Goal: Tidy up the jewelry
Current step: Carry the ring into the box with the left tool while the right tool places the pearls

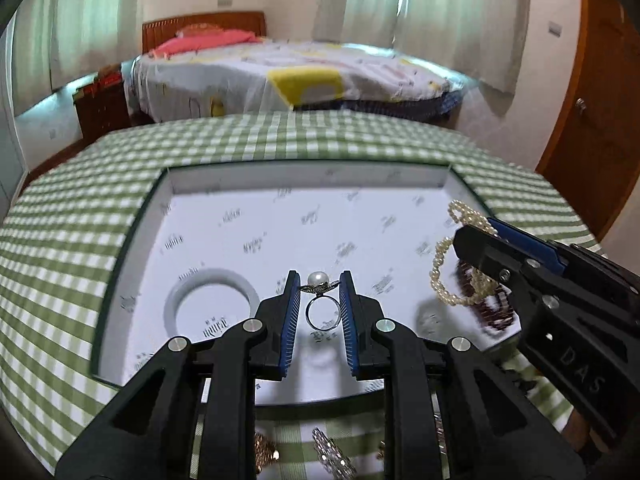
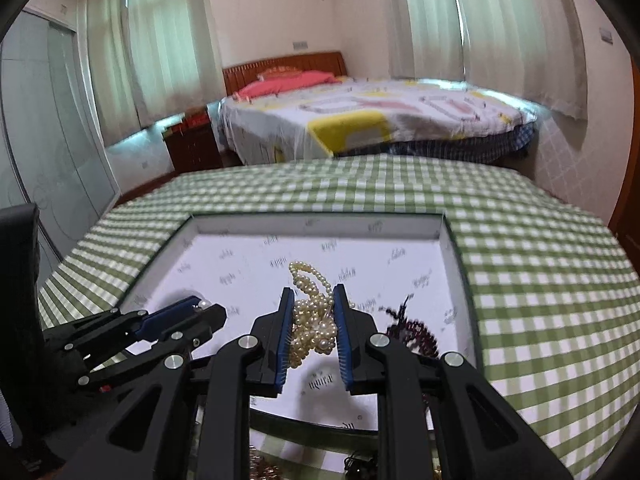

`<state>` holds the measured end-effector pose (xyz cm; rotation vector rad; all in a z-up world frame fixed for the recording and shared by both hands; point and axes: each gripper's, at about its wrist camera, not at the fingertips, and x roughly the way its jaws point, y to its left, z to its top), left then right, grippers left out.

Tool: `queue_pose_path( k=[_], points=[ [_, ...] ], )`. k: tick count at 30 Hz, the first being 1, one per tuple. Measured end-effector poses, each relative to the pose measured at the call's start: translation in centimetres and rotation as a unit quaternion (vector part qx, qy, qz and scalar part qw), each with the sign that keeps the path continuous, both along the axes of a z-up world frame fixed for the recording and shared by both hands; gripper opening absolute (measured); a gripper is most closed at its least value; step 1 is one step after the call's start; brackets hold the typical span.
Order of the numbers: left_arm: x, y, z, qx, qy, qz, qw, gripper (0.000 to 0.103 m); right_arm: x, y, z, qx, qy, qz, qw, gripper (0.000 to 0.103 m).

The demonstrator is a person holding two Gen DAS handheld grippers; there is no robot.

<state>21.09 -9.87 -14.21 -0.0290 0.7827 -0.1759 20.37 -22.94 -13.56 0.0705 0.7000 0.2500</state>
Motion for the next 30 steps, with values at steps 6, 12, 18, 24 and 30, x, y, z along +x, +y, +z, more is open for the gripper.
queue_pose_path(
  k=[6,12,18,24,30],
  points=[
    [1.6,-0.2,-2.0,-0.001,0.037,-0.003,0.9993,0.020,1.2,0.2,-2.0,-0.011,0.039,0.003,0.999,0.020],
    [2.4,-0.5,-2.4,-0.004,0.052,-0.009,0.9986,0.020,1.8,0.0,-3.4,-0.008,0.070,0.005,0.998,0.021],
    [2.4,-0.4,-2.3,-0.006,0.051,-0.009,0.9986,0.034,1.5,-0.4,-3.4,-0.003,0.070,-0.001,0.998,0.034],
    [2.1,0.5,-1.5,-0.018,0.038,0.004,0.9991,0.057,0.9,-1.2,-2.8,0.011,0.059,-0.013,0.998,0.040],
    [1.0,0.7,0.0,-0.014,0.011,-0.002,0.9998,0.067,-0.1,-1.5,-1.2,0.003,0.033,-0.017,0.999,0.043]
  ],
)
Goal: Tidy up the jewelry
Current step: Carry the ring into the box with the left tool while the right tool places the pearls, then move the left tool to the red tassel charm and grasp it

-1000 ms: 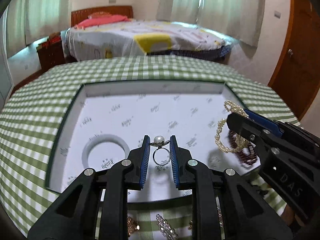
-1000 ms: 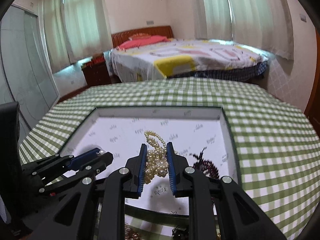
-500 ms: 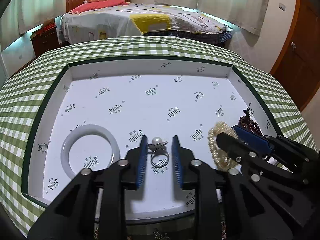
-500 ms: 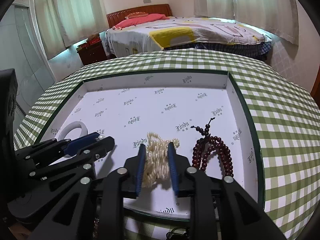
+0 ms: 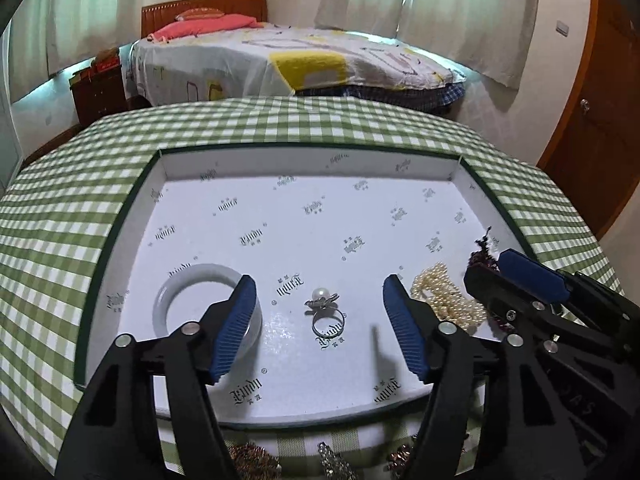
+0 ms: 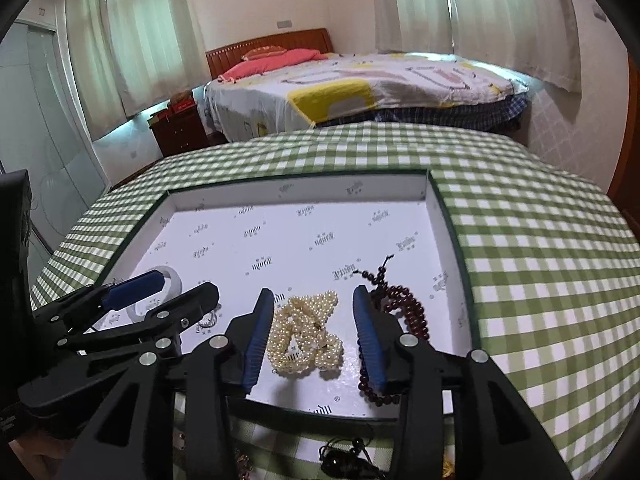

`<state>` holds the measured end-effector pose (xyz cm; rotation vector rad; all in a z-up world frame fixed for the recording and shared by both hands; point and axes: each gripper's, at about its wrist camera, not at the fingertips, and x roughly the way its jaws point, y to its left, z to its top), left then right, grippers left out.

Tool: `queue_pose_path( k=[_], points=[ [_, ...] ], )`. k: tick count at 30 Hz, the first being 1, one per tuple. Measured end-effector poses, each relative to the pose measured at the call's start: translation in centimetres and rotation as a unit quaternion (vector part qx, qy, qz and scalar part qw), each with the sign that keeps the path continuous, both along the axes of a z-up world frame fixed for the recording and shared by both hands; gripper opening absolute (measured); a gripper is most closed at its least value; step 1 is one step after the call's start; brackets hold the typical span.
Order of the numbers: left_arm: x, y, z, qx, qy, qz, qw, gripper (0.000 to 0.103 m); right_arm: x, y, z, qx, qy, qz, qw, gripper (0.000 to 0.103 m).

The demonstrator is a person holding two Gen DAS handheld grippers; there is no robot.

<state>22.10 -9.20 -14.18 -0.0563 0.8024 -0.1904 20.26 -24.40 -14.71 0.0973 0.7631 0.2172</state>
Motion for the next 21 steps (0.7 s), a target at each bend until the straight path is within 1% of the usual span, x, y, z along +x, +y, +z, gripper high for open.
queue_pose_path(
  k=[2,8,11,16,21],
  points=[
    [-0.5,0.2,0.6,-0.002,-0.009,-0.001,1.0000,0.070,-0.5,-0.2,0.5,-0.002,-0.007,-0.002,1.000,0.045],
    [-2.4,0.9,1.8,-0.004,-0.028,-0.003,0.9996,0.070,-2.5,-0.6,1.5,-0.007,-0.024,-0.010,1.000,0.046],
    [-4.1,1.5,2.2,0.000,-0.039,-0.002,0.9992,0.070,-3.8,-0.6,1.6,-0.013,-0.032,-0.013,0.999,0.046],
    [-6.4,3.0,2.5,0.003,-0.044,0.004,0.9990,0.070,-5.6,-0.8,1.0,-0.015,-0.029,-0.016,0.999,0.046],
    [-9.2,5.3,2.1,0.020,-0.047,0.014,0.9986,0.070,-7.1,-0.8,0.1,-0.018,-0.024,-0.018,0.999,0.046]
  ],
)
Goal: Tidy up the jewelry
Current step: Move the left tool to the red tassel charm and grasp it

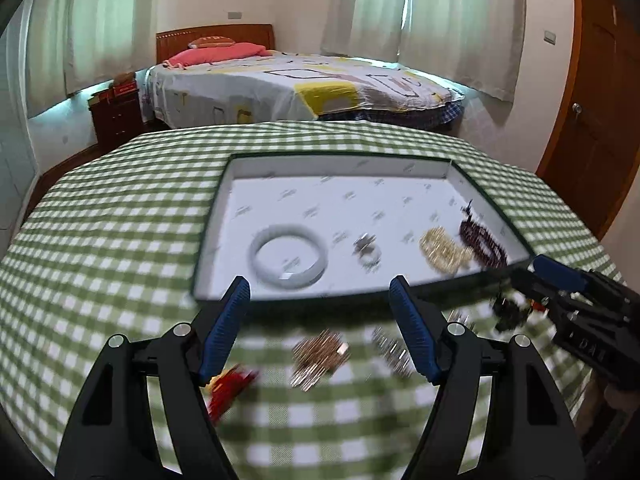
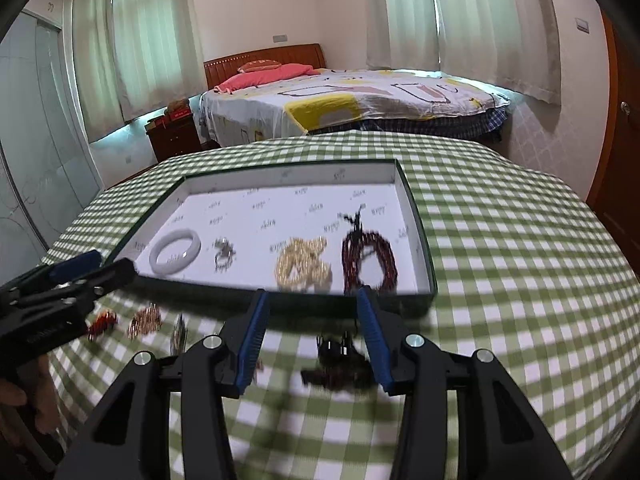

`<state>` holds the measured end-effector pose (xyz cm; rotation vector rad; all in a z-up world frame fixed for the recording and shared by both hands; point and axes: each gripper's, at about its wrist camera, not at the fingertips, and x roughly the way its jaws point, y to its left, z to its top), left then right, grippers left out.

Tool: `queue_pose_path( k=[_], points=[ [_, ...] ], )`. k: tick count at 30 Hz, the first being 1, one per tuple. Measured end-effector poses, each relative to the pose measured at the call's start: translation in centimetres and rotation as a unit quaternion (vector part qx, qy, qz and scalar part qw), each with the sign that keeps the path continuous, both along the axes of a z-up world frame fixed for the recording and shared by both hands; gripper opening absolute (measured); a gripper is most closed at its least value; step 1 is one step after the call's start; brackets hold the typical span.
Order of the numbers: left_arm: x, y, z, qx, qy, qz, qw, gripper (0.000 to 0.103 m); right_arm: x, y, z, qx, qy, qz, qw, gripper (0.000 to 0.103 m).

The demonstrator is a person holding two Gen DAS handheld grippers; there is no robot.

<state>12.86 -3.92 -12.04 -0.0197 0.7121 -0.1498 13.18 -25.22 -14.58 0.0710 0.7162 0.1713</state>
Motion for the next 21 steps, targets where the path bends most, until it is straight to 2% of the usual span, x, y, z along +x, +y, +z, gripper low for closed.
queue_pose_path(
  k=[11,17,21],
  points=[
    [-3.3,4.3,-2.7,-0.005,0.034,0.047,0.9983,0.070,-2.2,0.0,-2.2,-0.005,0.012,0.004,1.000,0.046],
    [-3.0,5.6,-3.9,-0.021,0.050,0.065,0.9964,0.070,-2.1,0.1,-2.4,-0.005,0.013,0.005,1.000,0.046],
    [-2.5,5.5,-4.3,-0.018,0.058,0.061,0.9963,0.065,-2.0,0.1,-2.9,-0.003,0.019,0.005,1.000,0.046]
  ],
)
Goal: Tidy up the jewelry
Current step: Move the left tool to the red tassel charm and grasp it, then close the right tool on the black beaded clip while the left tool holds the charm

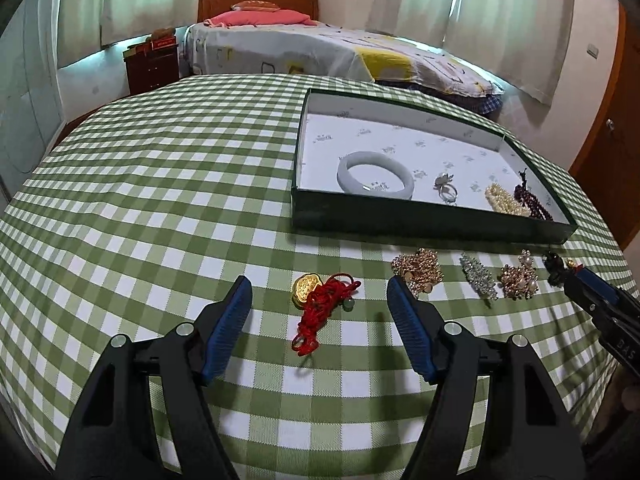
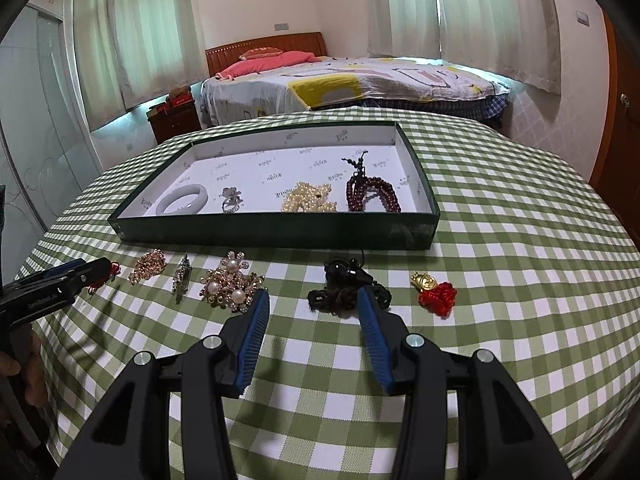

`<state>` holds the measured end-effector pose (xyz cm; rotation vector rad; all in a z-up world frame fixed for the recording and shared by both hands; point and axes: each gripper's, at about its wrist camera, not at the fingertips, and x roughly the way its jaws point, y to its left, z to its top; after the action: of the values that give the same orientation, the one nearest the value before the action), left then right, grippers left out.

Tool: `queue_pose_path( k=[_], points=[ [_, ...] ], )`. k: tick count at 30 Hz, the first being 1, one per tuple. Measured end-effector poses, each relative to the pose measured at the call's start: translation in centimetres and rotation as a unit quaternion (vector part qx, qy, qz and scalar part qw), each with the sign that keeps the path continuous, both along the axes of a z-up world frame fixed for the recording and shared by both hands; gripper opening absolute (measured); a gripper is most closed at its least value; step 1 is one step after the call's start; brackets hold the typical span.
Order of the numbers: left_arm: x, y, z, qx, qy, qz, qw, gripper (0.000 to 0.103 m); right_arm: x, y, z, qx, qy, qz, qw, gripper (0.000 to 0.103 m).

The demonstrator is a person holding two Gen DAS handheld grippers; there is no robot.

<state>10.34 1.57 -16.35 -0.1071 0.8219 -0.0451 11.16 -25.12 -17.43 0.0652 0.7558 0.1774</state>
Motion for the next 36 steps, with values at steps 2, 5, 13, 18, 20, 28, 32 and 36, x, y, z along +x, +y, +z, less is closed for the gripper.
queue_pose_path(
  k=[2,5,13,18,20,28,32,36],
  points=[
    [0.2,-0.1,-0.3,0.000,0.006,-0.006,1.0000,0.057,0.1,0.0,-0.2,0.002,0.002,-0.001,1.000,0.046],
    [0.3,-0.2,-0.5,-0.002,0.007,-0.011,0.9999,0.049,0.1,0.0,-0.4,0.002,0.004,-0.001,1.000,0.046],
    [0.4,-0.2,-0.6,-0.018,0.000,-0.026,0.9995,0.024,0.1,0.1,-0.8,0.003,0.009,-0.002,1.000,0.046],
    [0.1,-0.1,-0.4,-0.018,-0.004,-0.027,0.9995,0.014,0.1,0.1,-0.7,0.003,0.007,-0.001,1.000,0.046],
    [0.0,0.1,-0.4,-0.018,-0.004,-0.025,0.9995,0.014,0.1,0.2,-0.7,0.001,0.007,0.001,1.000,0.046],
    [-0.2,0.4,0.1,-0.022,-0.011,-0.024,0.9994,0.013,0.4,-0.6,-0.5,-0.001,0.005,-0.014,1.000,0.046],
    [-0.2,0.4,0.2,-0.023,-0.010,-0.025,0.9994,0.013,0.8,-1.0,-0.4,0.000,0.006,-0.019,1.000,0.046],
    [0.0,0.5,0.0,-0.024,-0.007,-0.022,0.9994,0.013,1.5,-0.8,-0.5,-0.002,0.009,-0.015,1.000,0.046]
  ],
)
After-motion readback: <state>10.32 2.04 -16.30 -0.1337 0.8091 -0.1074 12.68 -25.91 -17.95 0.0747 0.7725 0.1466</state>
